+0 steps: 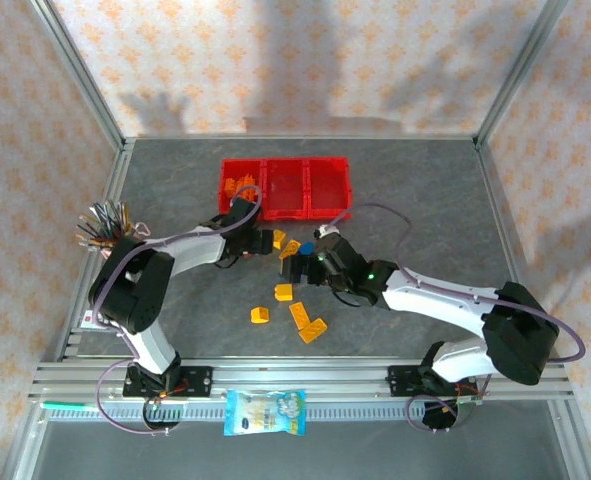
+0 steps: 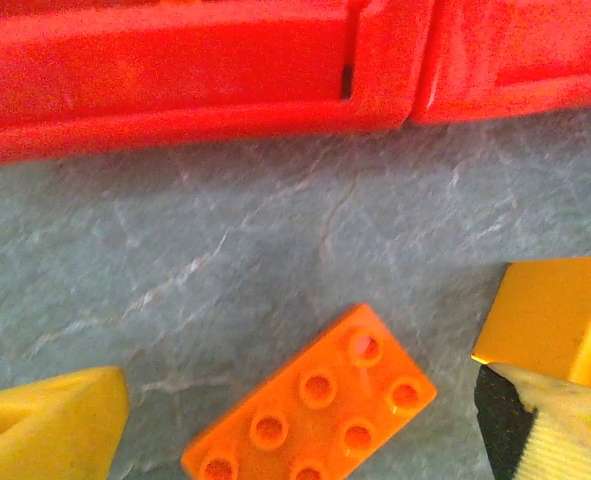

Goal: Sort the legos into containers by color
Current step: Move the lego to the center of the table, then pick up the lego from the center of the table.

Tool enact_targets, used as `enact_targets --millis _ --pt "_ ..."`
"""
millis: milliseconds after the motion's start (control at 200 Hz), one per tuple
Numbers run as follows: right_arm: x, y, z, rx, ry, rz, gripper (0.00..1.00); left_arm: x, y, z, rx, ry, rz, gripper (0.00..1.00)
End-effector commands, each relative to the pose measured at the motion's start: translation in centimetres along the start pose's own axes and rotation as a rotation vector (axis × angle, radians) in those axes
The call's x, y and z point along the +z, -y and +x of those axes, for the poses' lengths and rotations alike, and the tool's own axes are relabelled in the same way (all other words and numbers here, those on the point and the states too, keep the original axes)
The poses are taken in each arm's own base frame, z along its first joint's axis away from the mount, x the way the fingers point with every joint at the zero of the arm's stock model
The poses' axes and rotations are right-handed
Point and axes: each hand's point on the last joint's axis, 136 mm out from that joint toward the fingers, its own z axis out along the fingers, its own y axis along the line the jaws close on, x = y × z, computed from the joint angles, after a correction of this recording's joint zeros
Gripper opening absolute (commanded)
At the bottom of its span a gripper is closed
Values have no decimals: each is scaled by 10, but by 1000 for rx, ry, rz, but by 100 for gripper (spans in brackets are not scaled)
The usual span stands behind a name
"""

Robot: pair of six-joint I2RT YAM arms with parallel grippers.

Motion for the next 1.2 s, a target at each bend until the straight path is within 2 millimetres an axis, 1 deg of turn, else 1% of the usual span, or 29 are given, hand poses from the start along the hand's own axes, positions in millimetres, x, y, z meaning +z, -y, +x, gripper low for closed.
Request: enact_targets --millis 0,50,130,220,305,440,495,576,681,766,841,926,991,1121,1196 --pt "-8 4 -5 11 42 12 100 16 0 4 59 -34 -24 92" --pt "-8 4 -6 11 41 15 100 21 1 7 64 -56 -25 92" --pt "-8 5 -5 9 40 21 100 23 4 13 68 -73 -12 92" --pt "-7 6 -6 7 44 25 100 18 13 19 68 -76 55 93" --pt "-6 5 -7 -1 44 25 100 14 17 28 62 -104 90 93" --pt "-5 3 -9 -9 45 27 100 6 11 44 42 -162 77 93" --pt "-5 3 -9 -10 46 26 100 1 11 46 27 -154 83 93" --pt "-3 3 -9 -11 45 26 100 -6 17 47 15 -137 107 90" --pt "-2 3 -8 -11 38 30 100 -8 17 54 17 -146 84 86" --pt "-1 4 -8 -11 39 31 100 -5 16 58 21 -146 54 80" --pt "-1 4 -8 -12 40 30 100 0 7 58 12 -148 -5 76" --pt "-1 3 -8 -14 39 30 100 5 -2 55 10 -137 -68 69" --pt "-2 4 -8 -15 40 34 100 7 -3 54 10 -134 -80 64" --pt "-4 6 -9 -17 50 42 100 12 -4 58 15 -142 -80 56" --pt "-4 7 -10 -17 54 43 100 12 -5 60 22 -151 -88 49"
